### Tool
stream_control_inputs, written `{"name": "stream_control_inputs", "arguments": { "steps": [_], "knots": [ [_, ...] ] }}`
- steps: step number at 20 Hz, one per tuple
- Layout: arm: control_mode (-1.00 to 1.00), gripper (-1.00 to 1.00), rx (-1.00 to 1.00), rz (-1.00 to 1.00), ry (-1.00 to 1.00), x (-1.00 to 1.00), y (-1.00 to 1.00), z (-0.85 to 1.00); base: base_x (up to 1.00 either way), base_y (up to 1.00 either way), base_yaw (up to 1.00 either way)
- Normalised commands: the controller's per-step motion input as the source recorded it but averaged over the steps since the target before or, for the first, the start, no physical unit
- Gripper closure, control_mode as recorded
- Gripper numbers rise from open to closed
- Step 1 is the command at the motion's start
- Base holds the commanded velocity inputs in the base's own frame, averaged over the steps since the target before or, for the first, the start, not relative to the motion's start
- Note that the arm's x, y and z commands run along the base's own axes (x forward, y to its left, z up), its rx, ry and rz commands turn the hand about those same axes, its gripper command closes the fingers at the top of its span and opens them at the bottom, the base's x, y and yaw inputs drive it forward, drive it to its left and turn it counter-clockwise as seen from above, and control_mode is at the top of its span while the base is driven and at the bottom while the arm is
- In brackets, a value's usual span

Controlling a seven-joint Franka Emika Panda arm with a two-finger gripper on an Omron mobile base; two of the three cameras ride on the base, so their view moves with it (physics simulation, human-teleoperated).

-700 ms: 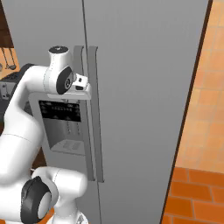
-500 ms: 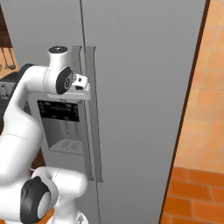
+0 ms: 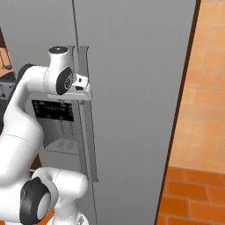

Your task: Take the strawberry from the fridge and place it on top of the pancake, located on the dining counter.

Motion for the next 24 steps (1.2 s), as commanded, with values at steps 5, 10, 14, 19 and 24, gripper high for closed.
{"name": "stream_control_inputs", "arguments": {
  "steps": [5,10,14,19,24],
  "knots": [
    [1.0,-1.0,0.0,0.0,0.0,0.0,0.0,0.0,-0.02,-0.19,-0.03],
    [1.0,-1.0,0.0,0.0,0.0,0.0,0.0,0.0,-0.24,0.0,-0.04],
    [1.0,-1.0,0.0,0.0,0.0,0.0,0.0,0.0,-0.6,0.0,-0.09],
    [1.0,-1.0,0.0,0.0,0.0,0.0,0.0,0.0,-0.74,0.0,-0.07],
    [1.0,-1.0,0.0,0.0,0.0,0.0,0.0,0.0,-0.62,0.01,-0.02]
  ]
}}
